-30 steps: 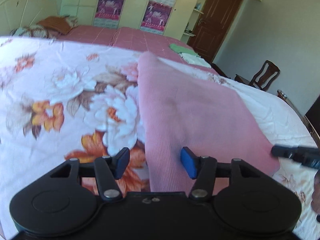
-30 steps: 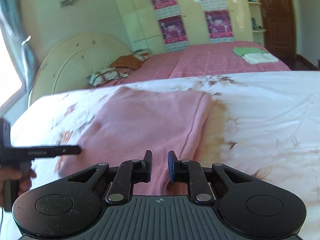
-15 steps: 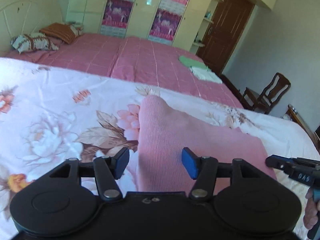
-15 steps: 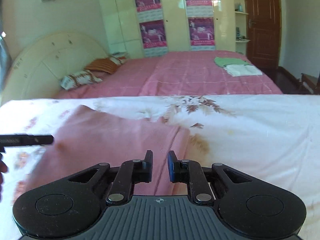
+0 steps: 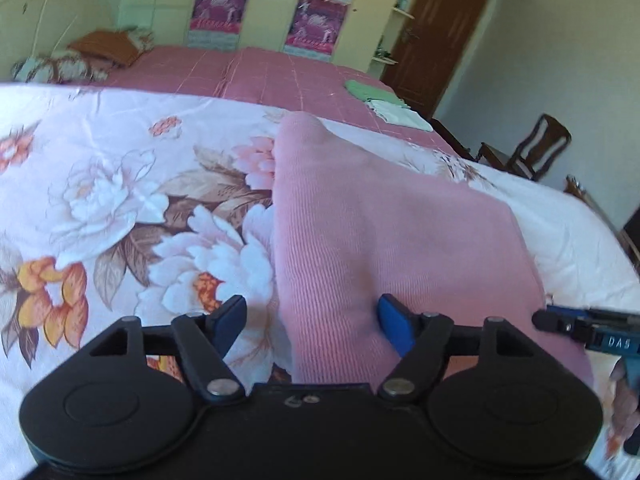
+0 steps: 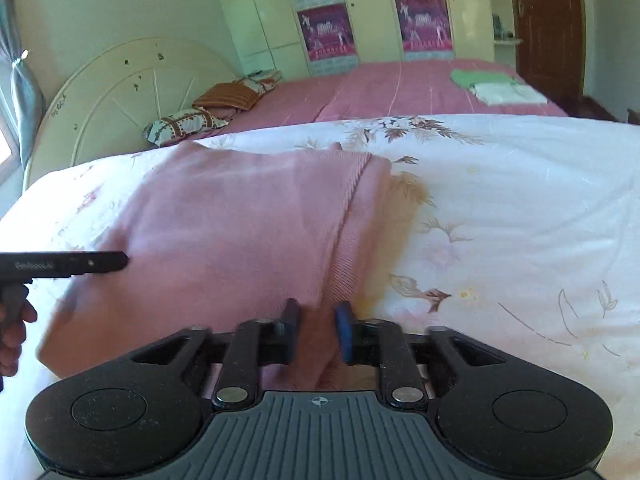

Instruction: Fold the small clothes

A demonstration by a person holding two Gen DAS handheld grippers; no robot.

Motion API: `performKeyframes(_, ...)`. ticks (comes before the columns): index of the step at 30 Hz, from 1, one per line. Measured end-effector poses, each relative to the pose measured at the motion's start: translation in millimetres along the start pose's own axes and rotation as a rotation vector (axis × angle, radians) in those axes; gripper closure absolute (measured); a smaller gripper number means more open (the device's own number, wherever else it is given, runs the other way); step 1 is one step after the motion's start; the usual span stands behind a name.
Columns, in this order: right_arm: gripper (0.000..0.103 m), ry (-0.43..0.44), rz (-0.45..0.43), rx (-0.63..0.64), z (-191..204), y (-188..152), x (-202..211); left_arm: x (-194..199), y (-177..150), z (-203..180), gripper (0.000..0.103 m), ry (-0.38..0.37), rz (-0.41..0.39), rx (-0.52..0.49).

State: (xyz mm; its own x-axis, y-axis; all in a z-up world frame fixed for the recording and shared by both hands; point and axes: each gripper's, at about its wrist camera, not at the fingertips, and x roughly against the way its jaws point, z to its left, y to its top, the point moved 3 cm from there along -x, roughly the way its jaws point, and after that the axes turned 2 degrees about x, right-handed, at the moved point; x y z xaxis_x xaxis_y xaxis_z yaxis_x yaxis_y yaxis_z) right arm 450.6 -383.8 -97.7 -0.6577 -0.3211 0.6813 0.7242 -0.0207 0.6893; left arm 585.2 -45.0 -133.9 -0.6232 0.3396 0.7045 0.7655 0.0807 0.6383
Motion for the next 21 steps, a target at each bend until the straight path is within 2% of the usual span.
performKeyframes(2, 0.059, 0.012, 0.0, -0.054, -3, 5, 5, 11, 3, -5, 0.034, 0.017, -0.03, -0.026)
performKeyframes(5, 0.059, 0.042, -0.062, -0.094, -10, 8, 29, 18, 1, -12, 0.033, 0.034, -0.03, -0.075)
performKeyframes(10, 0.059, 0.126, -0.017, -0.269, -41, 6, 29, 17, 0, -21, 0.032, 0.064, -0.029, -0.099)
performKeyframes(14, 0.059, 0.193, 0.008, -0.346, -51, 9, 24, 17, 1, -24, 0.031, 0.073, -0.028, -0.107)
performKeyframes(15, 0.057, 0.206, 0.011, -0.357, -52, 10, 23, 17, 1, -25, 0.03, 0.07, -0.026, -0.103)
performKeyframes(16, 0.047, 0.216, 0.015, -0.368, -54, 11, 22, 17, 1, -24, 0.03, 0.063, -0.022, -0.097)
performKeyframes(18, 0.032, 0.245, 0.023, -0.384, -55, 11, 22, 18, 2, -23, 0.03, 0.063, -0.016, -0.095)
performKeyframes(21, 0.031, 0.28, 0.047, -0.392, -56, 10, 21, 18, 3, -17, 0.029, 0.05, 0.01, -0.094)
